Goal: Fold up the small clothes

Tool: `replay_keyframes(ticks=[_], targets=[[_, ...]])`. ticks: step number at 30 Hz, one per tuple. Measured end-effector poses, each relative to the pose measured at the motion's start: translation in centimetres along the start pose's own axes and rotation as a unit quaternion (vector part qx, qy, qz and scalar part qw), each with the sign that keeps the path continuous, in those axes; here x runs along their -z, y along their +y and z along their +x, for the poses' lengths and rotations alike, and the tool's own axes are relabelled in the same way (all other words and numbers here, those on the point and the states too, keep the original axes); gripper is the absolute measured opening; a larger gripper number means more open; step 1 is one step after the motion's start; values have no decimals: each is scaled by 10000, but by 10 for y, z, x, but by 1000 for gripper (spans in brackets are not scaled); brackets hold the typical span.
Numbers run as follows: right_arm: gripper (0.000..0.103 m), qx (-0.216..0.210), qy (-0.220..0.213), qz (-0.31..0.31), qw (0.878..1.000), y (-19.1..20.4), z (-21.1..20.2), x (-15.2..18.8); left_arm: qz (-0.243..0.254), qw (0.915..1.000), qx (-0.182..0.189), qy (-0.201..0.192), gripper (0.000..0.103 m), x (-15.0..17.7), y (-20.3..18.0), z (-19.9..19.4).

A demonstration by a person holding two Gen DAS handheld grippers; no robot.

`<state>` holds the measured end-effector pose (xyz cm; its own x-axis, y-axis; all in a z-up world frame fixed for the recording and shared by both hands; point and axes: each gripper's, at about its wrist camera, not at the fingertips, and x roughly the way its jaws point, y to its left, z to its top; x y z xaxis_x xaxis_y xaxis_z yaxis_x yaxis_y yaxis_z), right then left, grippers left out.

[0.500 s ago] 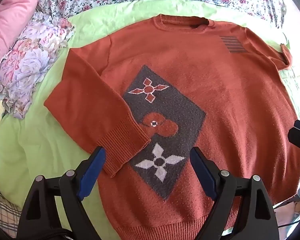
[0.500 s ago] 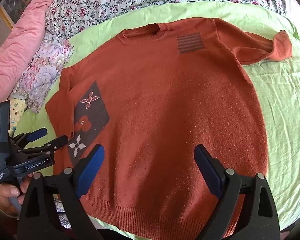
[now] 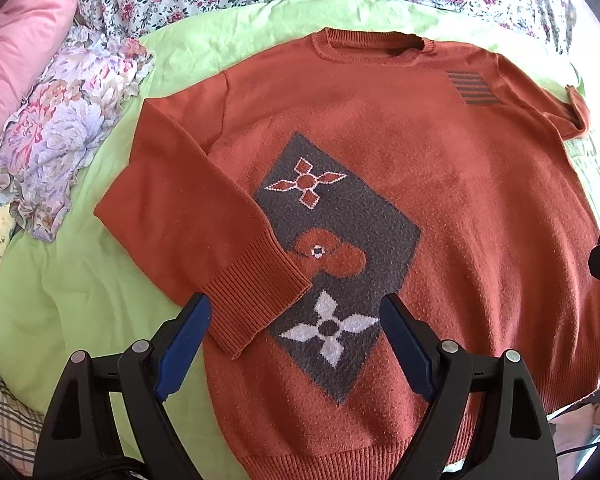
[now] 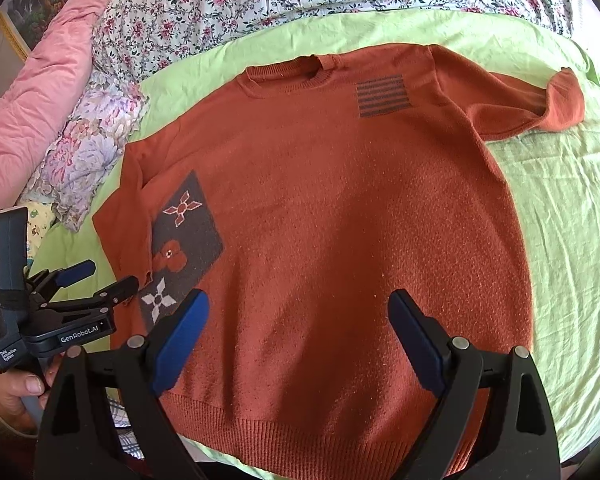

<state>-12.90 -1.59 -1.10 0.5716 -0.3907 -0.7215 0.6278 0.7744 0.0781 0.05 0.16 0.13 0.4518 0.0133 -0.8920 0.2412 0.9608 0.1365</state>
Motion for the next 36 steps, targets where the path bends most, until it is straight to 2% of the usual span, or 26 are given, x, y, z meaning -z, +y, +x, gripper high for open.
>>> replay_keyframes(ticks=[11, 17, 36], targets=[[91, 0, -22, 9, 10000, 0, 0, -1, -56, 9999, 94, 32, 87, -2, -1, 1], [91, -3, -35, 15, 10000, 1, 0, -1, -79, 9999, 94, -97, 87, -3, 0, 2], [91, 12, -47, 33, 10000, 2, 0, -7, -164, 9996, 148, -157, 87, -8, 6, 7]])
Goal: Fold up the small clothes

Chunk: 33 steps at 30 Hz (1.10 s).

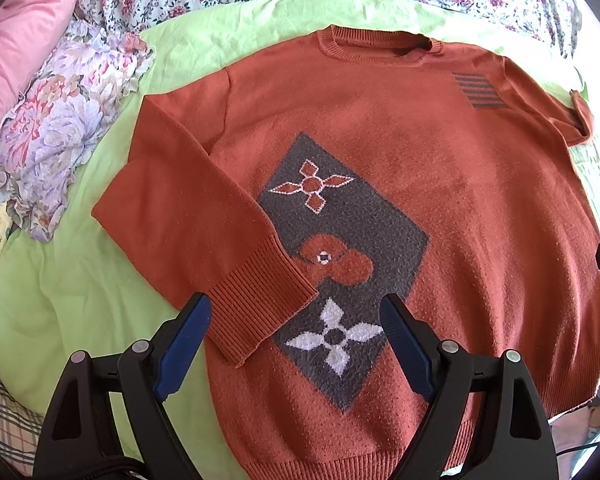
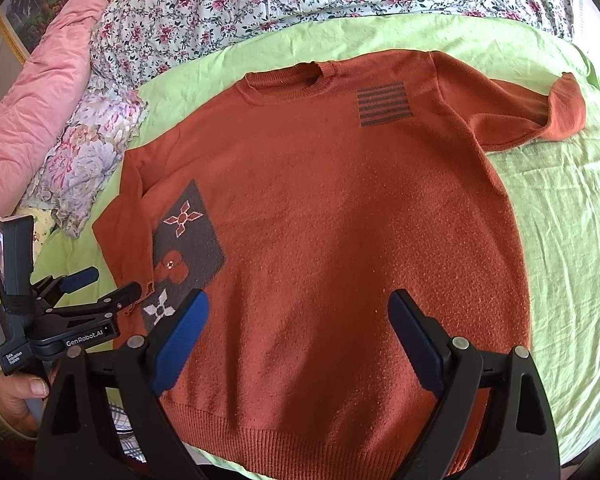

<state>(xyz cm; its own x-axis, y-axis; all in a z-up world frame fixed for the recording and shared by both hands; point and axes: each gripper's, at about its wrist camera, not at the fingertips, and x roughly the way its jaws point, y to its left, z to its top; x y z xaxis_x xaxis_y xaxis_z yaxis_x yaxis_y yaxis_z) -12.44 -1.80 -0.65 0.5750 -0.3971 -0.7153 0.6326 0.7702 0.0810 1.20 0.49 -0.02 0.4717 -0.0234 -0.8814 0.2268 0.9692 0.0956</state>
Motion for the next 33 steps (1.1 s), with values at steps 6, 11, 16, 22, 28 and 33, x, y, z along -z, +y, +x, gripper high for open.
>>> replay_keyframes(ticks=[6, 11, 16, 22, 28, 33], targets=[[91, 5, 10, 9, 10000, 1, 1, -2, -13, 10000, 24, 39, 87, -1, 1, 2], [91, 19, 35, 56, 10000, 0, 4, -2, -19, 9999, 30, 107, 87, -4, 1, 6], [91, 28, 83, 127, 9999, -3, 9, -3, -52, 9998, 45, 177, 87, -6, 2, 11], [91, 20, 113, 215, 9997, -11, 13, -7, -81, 9997, 3, 227, 87, -9, 0, 19], [91, 71, 73, 350, 9993, -26, 11, -12, -99, 9993, 63, 359, 87, -14, -7, 25], [91, 151, 13, 521, 9985, -45, 6, -18, -91, 9990, 115, 414, 87, -23, -14, 28]])
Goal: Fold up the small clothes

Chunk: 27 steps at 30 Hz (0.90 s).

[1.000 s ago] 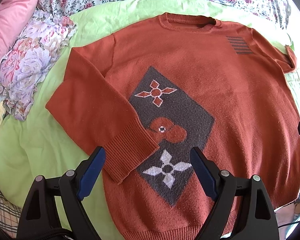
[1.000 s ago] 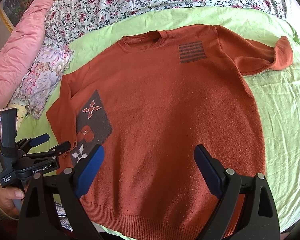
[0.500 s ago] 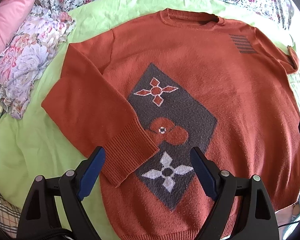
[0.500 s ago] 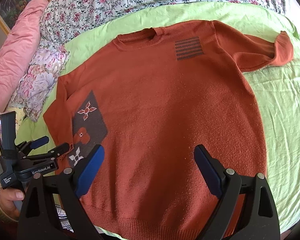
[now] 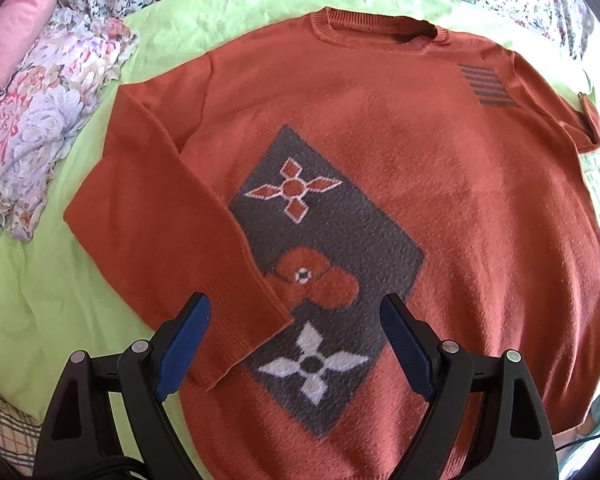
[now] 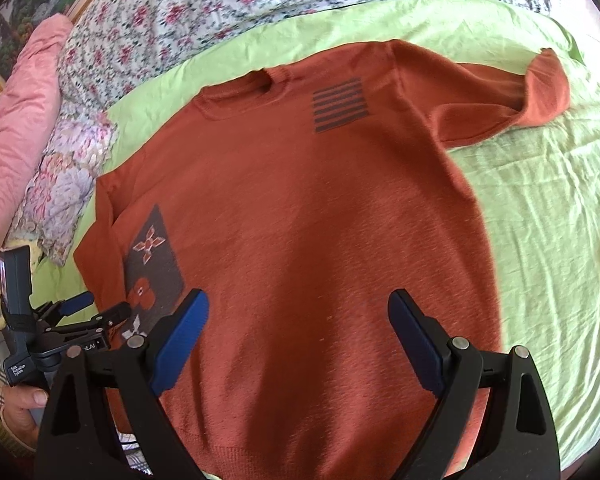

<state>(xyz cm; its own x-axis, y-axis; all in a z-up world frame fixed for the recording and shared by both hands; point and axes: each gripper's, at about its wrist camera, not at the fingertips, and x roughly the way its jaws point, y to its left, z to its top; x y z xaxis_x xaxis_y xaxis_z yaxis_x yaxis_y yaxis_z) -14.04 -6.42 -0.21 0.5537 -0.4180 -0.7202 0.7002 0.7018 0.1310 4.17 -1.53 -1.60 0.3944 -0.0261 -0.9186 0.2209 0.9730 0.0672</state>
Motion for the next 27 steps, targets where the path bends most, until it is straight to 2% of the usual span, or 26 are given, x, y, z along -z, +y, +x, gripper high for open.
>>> replay_keyframes(ticks=[11, 21, 22, 25, 27], targets=[[91, 273, -340, 545, 9976, -65, -20, -38, 8, 10000, 58, 0, 88, -35, -13, 6], [91, 1040, -687, 1022, 9869, -155, -28, -121, -126, 9999, -27, -95, 88, -86, -16, 18], [89, 1136, -736, 1040, 9853, -164, -28, -132, -153, 9998, -23, -97, 88, -91, -17, 20], [76, 1369, -804, 1115, 9810, -193, -25, -163, -199, 9998, -16, -66, 88, -103, -20, 27], [74, 1477, -822, 1180, 9785, -211, -23, -181, -212, 9998, -3, -9, 88, -108, -24, 32]])
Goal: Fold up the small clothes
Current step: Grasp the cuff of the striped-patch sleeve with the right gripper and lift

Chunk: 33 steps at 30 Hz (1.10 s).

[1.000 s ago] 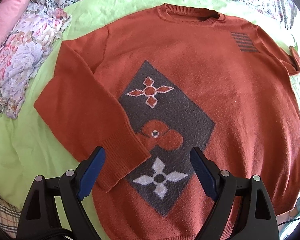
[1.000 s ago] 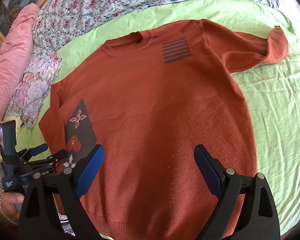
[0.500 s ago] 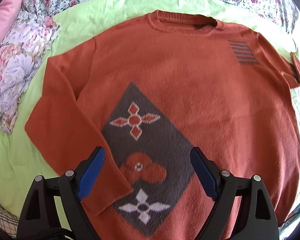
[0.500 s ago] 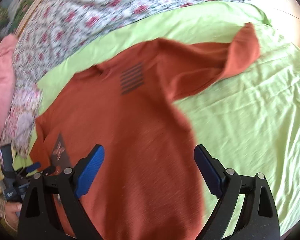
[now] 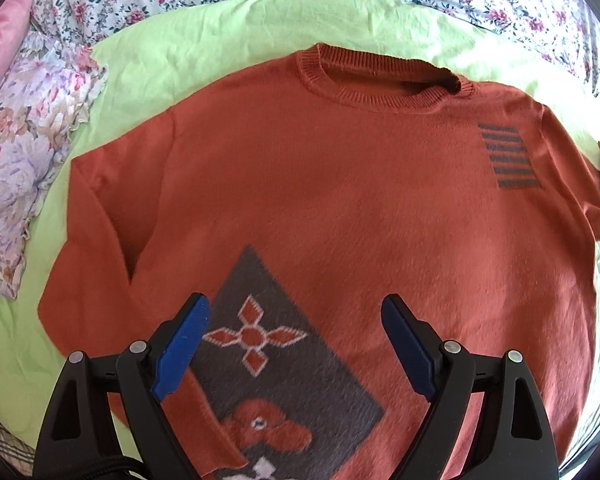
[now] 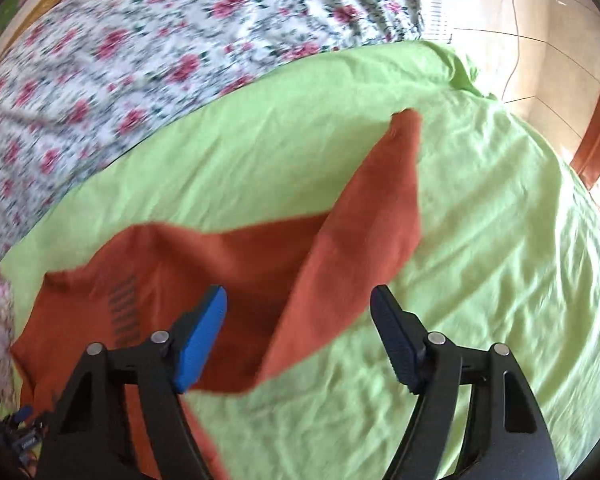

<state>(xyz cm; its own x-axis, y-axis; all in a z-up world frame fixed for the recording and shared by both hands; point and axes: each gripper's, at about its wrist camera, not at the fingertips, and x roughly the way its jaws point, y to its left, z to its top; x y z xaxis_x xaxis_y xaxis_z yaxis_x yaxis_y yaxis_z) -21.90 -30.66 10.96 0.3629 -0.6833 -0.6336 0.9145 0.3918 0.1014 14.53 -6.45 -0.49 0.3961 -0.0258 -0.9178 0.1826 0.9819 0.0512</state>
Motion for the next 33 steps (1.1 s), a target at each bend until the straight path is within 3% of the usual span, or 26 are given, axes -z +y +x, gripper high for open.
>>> replay_keyframes(ticks=[6, 12, 15, 18, 19, 21, 24, 28, 33], targets=[[71, 296, 65, 9, 9995, -24, 51, -57, -5, 9997, 19, 224, 88, -10, -13, 22], [64, 628, 294, 172, 9974, -50, 97, -91, -23, 9991, 27, 418, 88, -24, -24, 44], [51, 850, 500, 188, 9949, -60, 115, -98, -72, 9988, 72, 472, 88, -32, -26, 52], [31, 958, 643, 117, 9932, -65, 125, -96, -125, 9987, 150, 475, 88, -40, -27, 58], [17, 1007, 616, 67, 9930, -65, 124, -95, -139, 9986, 183, 469, 88, -43, -27, 59], [11, 940, 524, 109, 9941, -66, 118, -95, -156, 9987, 231, 432, 88, -49, -25, 59], [10, 627, 252, 69, 9977, -50, 98, -94, -162, 9988, 281, 373, 88, -50, -21, 56], [10, -574, -29, -130, 9983, -4, 59, -81, -266, 9983, 410, 322, 88, -45, -2, 48], [10, -2198, 56, -626, 9735, 93, 27, -39, -630, 9939, 857, 281, 88, -33, 42, 38]])
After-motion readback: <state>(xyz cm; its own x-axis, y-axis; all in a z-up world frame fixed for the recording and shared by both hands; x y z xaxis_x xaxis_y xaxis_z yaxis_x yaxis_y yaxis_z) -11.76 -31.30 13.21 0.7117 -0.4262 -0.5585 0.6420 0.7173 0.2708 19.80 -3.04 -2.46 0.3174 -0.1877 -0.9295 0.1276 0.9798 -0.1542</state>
